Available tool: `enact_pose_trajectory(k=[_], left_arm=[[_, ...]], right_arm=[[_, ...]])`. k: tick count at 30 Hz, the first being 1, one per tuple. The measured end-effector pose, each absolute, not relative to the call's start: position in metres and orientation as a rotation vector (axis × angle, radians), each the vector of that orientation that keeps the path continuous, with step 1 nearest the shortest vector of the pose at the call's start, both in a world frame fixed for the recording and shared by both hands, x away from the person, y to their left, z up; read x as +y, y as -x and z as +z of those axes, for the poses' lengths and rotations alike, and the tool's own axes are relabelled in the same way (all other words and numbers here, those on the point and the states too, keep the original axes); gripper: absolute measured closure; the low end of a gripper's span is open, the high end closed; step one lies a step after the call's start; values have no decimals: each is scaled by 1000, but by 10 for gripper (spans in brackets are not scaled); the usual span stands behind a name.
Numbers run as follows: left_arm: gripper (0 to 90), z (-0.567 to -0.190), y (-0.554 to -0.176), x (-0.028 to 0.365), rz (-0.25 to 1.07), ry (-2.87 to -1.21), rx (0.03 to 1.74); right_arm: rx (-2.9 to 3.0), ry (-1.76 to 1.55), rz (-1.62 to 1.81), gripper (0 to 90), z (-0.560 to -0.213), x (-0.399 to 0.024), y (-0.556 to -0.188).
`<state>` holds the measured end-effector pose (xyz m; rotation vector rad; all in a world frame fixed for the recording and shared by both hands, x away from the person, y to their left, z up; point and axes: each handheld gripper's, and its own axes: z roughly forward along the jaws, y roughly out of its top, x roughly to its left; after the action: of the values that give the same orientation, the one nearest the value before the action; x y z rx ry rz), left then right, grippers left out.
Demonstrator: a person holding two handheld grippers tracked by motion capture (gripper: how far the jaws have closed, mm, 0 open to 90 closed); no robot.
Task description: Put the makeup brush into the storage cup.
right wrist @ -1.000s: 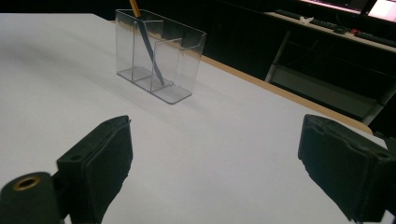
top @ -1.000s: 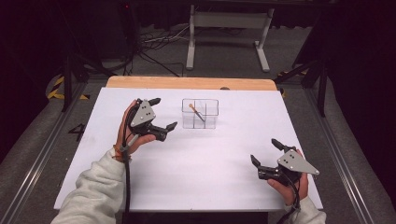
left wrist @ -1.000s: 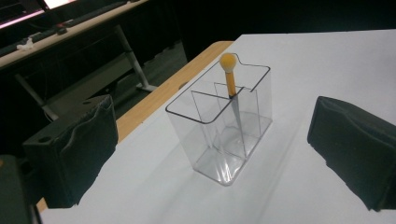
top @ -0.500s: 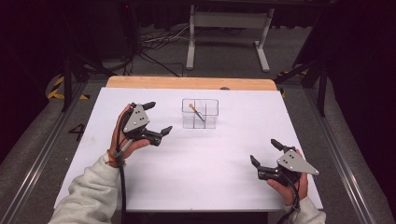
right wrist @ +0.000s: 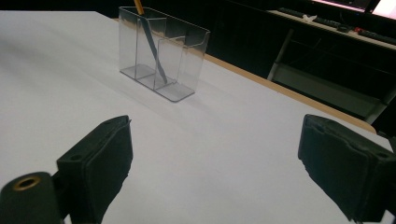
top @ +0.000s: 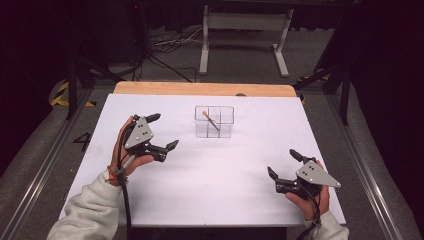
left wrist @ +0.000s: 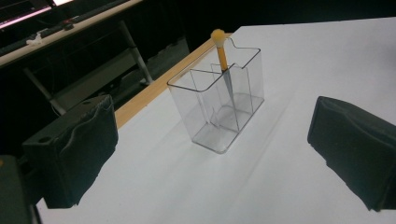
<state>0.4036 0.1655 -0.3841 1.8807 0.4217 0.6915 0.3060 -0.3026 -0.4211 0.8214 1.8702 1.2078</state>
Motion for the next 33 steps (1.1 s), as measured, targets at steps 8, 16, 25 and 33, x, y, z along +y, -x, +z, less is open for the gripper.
enact_pose_trajectory(k=[8,16,25,33], left_arm=[[30,-390,-395,177,683,-1862,447],[39,-395,-387,187,700,-1863,461],[37,-402,-374,202,709,-1880,475],[38,-413,-361,213,718,-1870,493]], right_arm=[[1872,-818,1206,106,-421,-302,-306],[1872,-818,1203,106,-422,-302,-306],[1873,-818,1202,106,-422,-302,-305],[1867,-826,1205,104,-422,-302,-305]])
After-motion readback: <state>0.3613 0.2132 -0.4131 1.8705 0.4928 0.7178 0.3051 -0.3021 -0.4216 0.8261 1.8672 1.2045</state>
